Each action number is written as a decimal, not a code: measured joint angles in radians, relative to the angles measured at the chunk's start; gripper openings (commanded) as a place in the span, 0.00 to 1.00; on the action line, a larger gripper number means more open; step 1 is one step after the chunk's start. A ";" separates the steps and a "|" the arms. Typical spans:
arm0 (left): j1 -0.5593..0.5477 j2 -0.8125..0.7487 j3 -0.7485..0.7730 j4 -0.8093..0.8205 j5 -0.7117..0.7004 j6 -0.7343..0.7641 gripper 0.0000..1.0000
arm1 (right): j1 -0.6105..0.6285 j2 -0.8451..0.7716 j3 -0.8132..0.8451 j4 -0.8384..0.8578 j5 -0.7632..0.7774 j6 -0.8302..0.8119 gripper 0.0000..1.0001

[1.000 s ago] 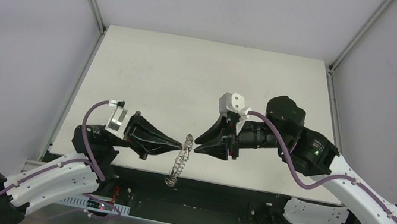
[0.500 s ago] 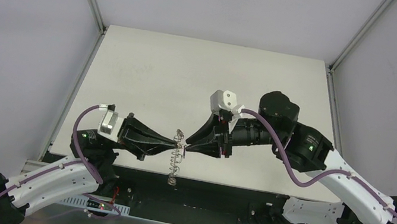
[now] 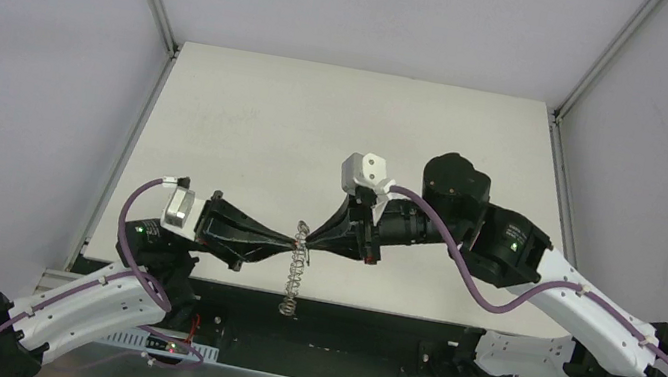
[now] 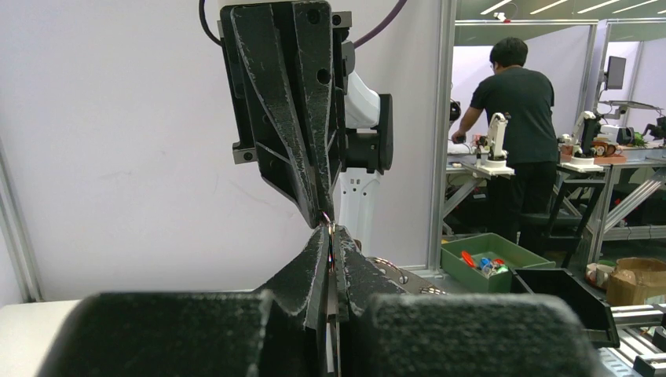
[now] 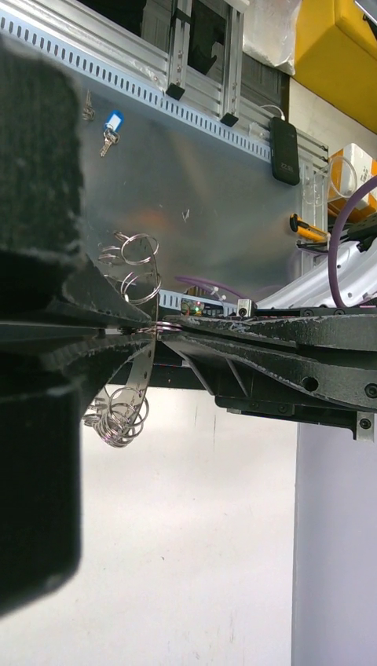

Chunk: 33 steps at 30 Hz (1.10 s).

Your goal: Put the keys on the keyring

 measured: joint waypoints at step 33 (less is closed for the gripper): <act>0.000 -0.013 0.000 -0.023 -0.023 0.001 0.00 | 0.012 -0.002 -0.069 0.003 0.021 0.033 0.13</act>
